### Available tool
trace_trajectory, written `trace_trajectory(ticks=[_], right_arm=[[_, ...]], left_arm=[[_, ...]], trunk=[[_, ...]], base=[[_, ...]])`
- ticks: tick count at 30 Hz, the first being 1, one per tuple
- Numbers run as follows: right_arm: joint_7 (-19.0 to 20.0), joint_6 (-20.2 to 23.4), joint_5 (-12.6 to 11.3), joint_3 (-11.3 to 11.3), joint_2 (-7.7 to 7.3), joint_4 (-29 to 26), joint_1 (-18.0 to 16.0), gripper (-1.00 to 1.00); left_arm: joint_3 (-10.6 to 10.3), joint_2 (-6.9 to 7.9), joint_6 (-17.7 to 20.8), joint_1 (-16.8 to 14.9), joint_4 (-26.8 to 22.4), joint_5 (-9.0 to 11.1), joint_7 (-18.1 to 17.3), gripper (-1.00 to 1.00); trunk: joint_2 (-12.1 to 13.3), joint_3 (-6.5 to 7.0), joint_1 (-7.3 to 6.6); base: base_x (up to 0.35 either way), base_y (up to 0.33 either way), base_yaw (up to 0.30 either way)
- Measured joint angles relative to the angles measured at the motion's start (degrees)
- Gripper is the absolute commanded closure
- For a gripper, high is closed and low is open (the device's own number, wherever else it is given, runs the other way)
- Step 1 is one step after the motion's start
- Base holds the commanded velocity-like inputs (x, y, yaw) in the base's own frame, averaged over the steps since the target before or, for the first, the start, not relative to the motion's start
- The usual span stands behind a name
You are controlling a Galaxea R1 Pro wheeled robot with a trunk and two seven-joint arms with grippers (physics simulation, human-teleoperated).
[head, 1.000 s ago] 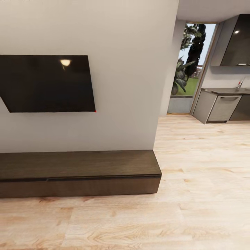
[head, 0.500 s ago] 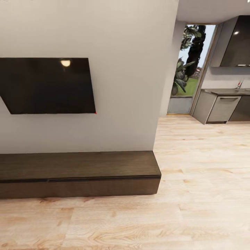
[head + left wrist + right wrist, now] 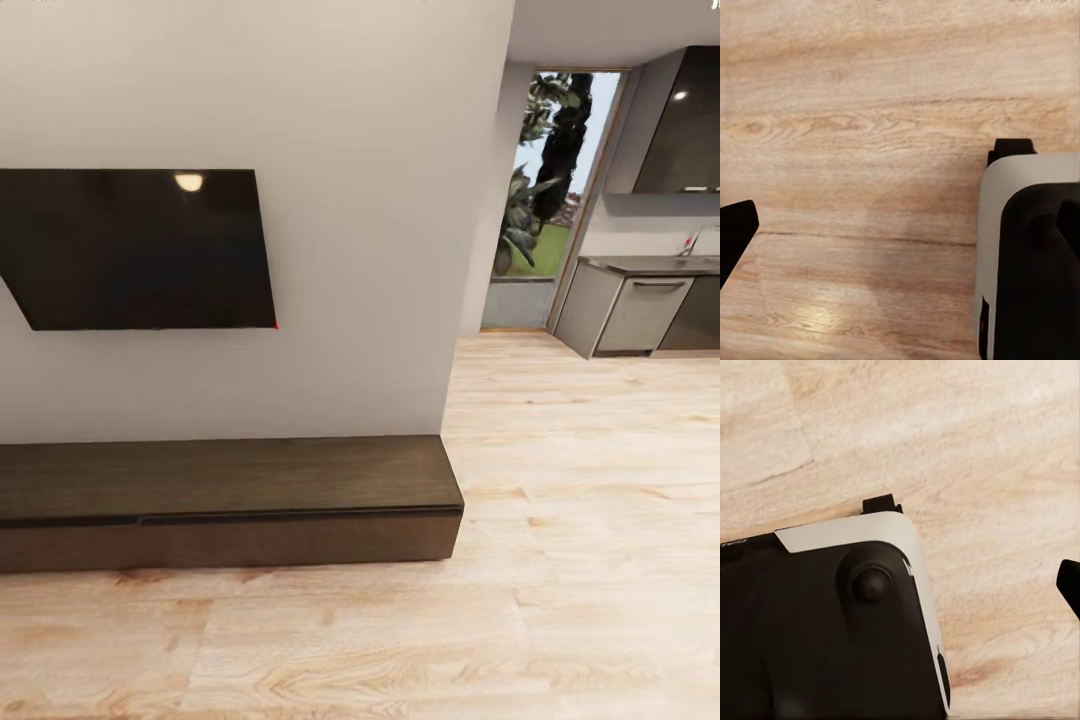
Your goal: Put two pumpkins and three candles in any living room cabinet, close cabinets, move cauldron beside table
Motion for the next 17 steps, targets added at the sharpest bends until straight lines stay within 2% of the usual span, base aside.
trace_trajectory(ticks=[9,17], right_arm=[[0.0,-0.06,0.0,-0.05,0.02,-0.02,0.33,-1.0],[0.0,-0.08,0.0,-0.05,0.06,-0.02,0.36,-1.0]], left_arm=[[0.21,-0.9,-0.13,0.0,-0.4,0.21,-0.36,-1.0],[0.19,-1.04,-0.15,0.02,-0.22,0.09,-0.47,-1.0]], trunk=[[0.0,0.0,0.0],[0.0,0.0,0.0]], base=[[0.0,0.0,0.0],[0.0,0.0,0.0]])
